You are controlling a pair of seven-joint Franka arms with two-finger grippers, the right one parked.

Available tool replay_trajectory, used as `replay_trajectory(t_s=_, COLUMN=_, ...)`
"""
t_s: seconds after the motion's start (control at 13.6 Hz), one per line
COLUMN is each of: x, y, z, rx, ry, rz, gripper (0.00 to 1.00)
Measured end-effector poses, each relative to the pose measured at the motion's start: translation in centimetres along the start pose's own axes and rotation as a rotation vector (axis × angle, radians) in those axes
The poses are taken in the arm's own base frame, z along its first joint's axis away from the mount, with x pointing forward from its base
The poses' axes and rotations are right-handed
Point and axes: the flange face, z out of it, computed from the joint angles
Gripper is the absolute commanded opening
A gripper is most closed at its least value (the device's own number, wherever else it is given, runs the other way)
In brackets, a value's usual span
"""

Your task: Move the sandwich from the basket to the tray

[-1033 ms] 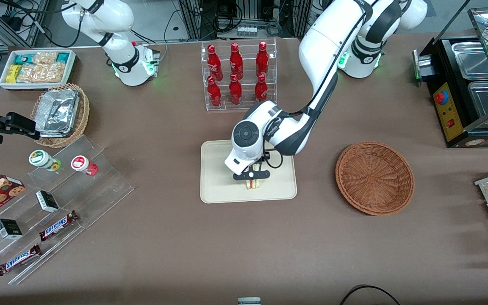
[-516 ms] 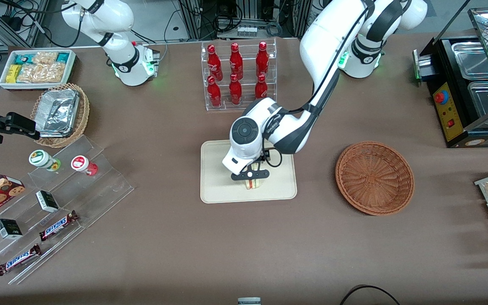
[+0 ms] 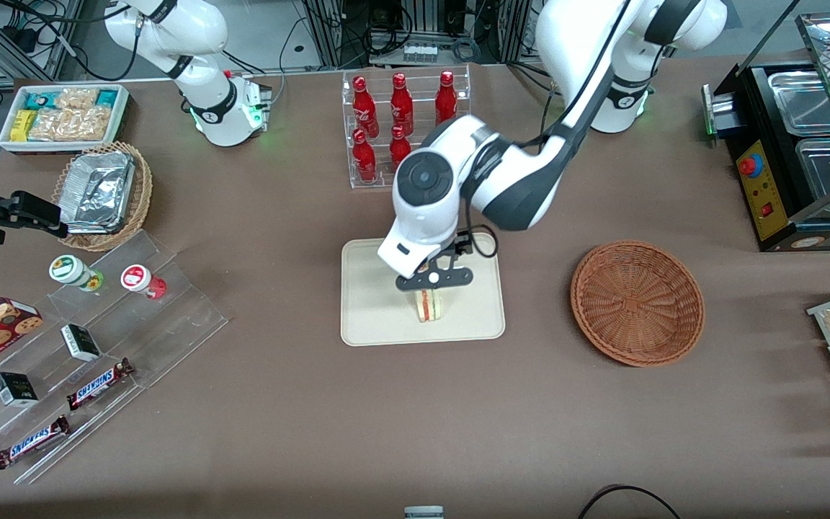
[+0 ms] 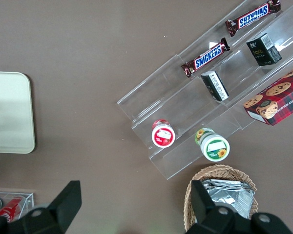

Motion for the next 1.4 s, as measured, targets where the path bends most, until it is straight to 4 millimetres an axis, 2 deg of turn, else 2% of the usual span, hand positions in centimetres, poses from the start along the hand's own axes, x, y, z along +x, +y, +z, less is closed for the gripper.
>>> replay_trajectory(t_s=0.15, x=1.8, y=-2.9, z=-2.8, rx=-0.009, ry=0.02, rz=-0.048, gripper=1.0)
replay_trajectory(t_s=0.37, x=6.0, y=-8.7, z=-5.3, rx=-0.026, ry=0.033, rz=-0.092, gripper=1.0)
replay_trajectory(t_s=0.52, x=7.7, y=-13.3, z=-6.7, rx=-0.024, ry=0.028, rz=-0.071, gripper=1.0)
replay_trajectory(t_s=0.66, x=8.6, y=-18.6, z=-8.5, rx=-0.009, ry=-0.002, rz=-0.04, gripper=1.0)
replay_trajectory(t_s=0.81, x=8.8, y=-23.1, z=-10.5, rx=0.001, ry=-0.032, rz=-0.017, gripper=1.0)
replay_trajectory(t_s=1.03, x=8.2, y=-28.0, z=-13.1, rx=-0.005, ry=-0.041, rz=0.002, gripper=1.0)
replay_trajectory(t_s=1.25, x=6.6, y=-33.8, z=-14.3, rx=-0.014, ry=-0.049, rz=0.023, gripper=1.0)
replay_trajectory(t_s=1.4, x=5.4, y=-36.3, z=-15.0, rx=-0.022, ry=-0.051, rz=0.02, gripper=1.0)
